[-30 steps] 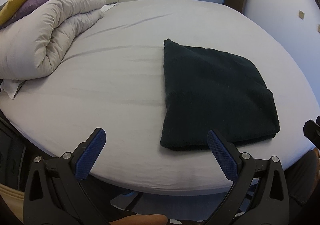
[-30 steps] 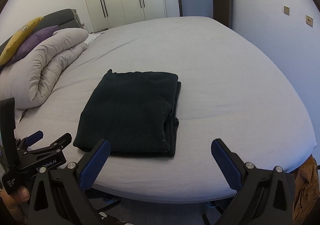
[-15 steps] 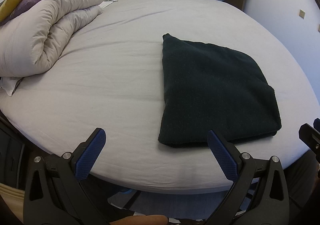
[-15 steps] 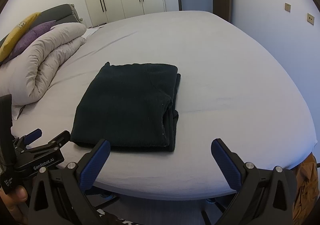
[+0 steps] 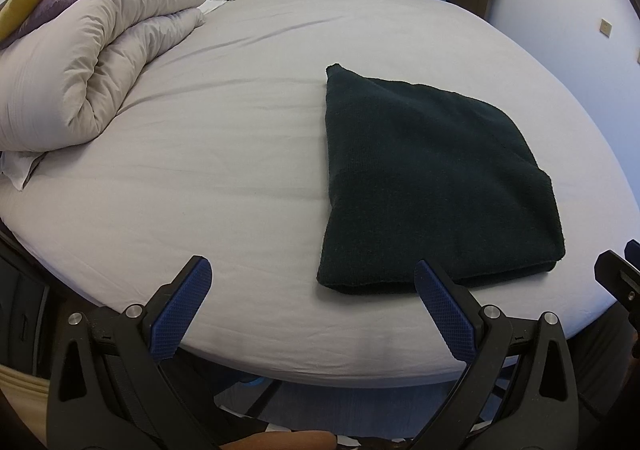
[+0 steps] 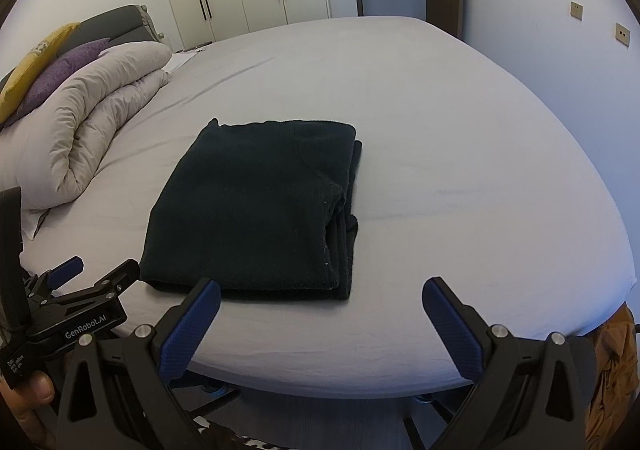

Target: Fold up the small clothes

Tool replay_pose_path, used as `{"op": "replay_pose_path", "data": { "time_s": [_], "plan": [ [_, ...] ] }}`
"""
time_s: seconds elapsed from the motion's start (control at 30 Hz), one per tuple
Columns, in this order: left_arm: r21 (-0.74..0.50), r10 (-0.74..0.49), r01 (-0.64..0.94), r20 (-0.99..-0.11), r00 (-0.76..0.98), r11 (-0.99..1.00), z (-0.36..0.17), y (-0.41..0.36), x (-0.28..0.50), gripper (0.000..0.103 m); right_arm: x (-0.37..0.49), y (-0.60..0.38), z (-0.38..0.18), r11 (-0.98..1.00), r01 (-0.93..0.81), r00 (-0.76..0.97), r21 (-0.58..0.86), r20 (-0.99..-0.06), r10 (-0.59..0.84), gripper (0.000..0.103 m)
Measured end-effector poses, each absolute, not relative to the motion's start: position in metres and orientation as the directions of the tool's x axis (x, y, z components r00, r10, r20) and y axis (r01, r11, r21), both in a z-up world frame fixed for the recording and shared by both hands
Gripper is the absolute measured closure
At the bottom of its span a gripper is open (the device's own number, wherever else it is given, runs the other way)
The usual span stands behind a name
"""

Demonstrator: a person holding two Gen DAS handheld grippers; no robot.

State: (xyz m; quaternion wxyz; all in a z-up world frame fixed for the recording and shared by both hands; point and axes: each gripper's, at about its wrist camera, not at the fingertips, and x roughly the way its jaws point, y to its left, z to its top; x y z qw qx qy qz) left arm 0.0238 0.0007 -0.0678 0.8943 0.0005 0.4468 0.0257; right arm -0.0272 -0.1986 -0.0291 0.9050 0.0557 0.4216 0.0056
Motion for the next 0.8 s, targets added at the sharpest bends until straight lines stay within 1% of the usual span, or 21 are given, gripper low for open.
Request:
{"op": "replay_pose_path", "data": {
  "time_s": [0.8],
  "plan": [
    [0.022, 0.044, -0.045, -0.799, 0.599, 0.999, -0.0680, 0.0018, 0.0239, 0.000, -0.0276, -0.1973, -0.0304, 0.994, 0.039, 0.645, 0.106, -0.762, 0.056, 0.000]
  ]
}}
